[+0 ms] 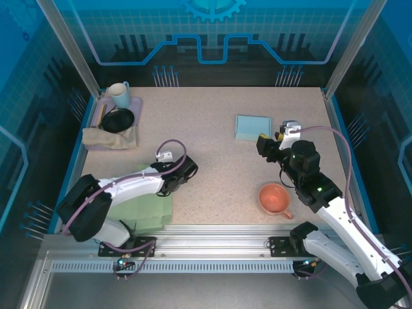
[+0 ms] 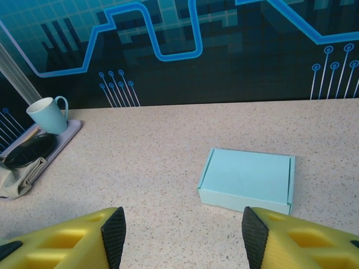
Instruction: Fold the paper box
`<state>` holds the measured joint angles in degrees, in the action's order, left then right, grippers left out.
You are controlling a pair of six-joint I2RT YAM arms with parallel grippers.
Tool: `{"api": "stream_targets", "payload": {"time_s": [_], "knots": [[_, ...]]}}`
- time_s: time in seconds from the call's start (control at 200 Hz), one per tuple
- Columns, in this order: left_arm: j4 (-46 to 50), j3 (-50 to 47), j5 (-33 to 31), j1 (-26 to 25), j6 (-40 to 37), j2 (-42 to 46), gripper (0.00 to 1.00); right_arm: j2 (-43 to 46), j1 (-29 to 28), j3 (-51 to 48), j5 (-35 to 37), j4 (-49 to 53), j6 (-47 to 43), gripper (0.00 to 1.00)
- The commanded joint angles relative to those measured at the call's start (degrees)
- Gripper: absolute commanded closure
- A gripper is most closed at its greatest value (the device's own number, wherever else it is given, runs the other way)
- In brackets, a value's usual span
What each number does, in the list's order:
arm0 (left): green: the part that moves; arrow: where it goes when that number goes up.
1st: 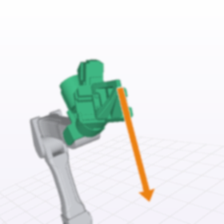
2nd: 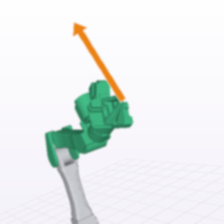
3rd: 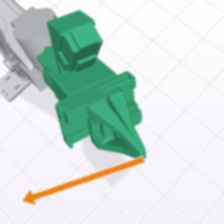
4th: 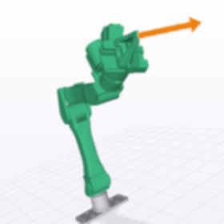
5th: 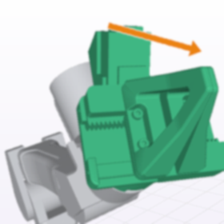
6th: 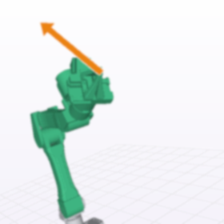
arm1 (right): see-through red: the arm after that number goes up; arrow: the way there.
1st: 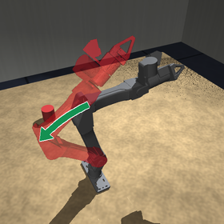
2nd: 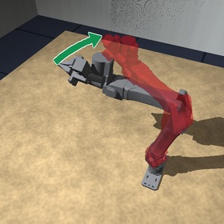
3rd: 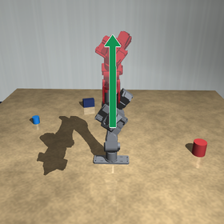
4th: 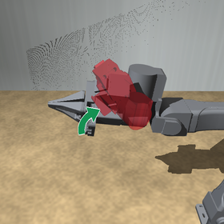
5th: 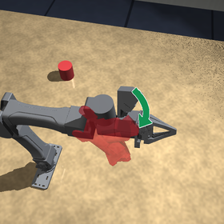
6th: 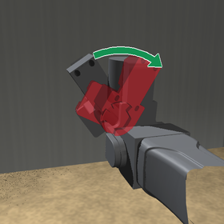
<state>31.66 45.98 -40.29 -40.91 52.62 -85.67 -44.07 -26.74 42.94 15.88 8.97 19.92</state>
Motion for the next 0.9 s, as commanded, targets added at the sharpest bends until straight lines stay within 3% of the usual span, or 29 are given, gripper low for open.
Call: {"api": "stream_targets", "payload": {"time_s": [0.0, 0.135, 0.37, 0.485, 0.52, 0.75, 0.895], "knots": [[4.58, 3.17, -5.49, -0.06, 5.23, -3.95, 0.08, 0.17, -0.63, -0.12, -0.65, 0.98, -0.96, 0.40], [6.32, 4.09, -6.73, -0.07, 8.08, -7.67, 0.15, -0.30, -0.62, 0.11, -1.54, 0.88, -1.27, 0.40], [3.50, 4.16, -6.82, -0.05, 7.62, -10.51, 0.51, -1.28, -0.62, 0.90, -2.30, 1.75, -1.30, 0.40], [2.07, 6.22, -6.25, -0.05, 5.61, -11.60, 0.78, -1.19, -0.59, 0.92, -2.39, 1.75, -1.46, 0.40], [1.62, 7.01, -5.98, 0.01, 5.01, -11.39, 1.00, -1.19, -0.68, 0.91, -2.34, 1.75, -1.40, 0.40], [-1.60, 15.52, 0.52, -0.10, 0.33, -6.07, 1.00, -1.75, -0.67, 1.24, -3.45, 1.75, -1.72, 0.40], [-5.76, 20.06, 3.65, -0.10, 3.21, -2.52, 1.00, -1.85, -0.66, 1.05, -3.08, 2.06, -1.44, 0.40]]}}
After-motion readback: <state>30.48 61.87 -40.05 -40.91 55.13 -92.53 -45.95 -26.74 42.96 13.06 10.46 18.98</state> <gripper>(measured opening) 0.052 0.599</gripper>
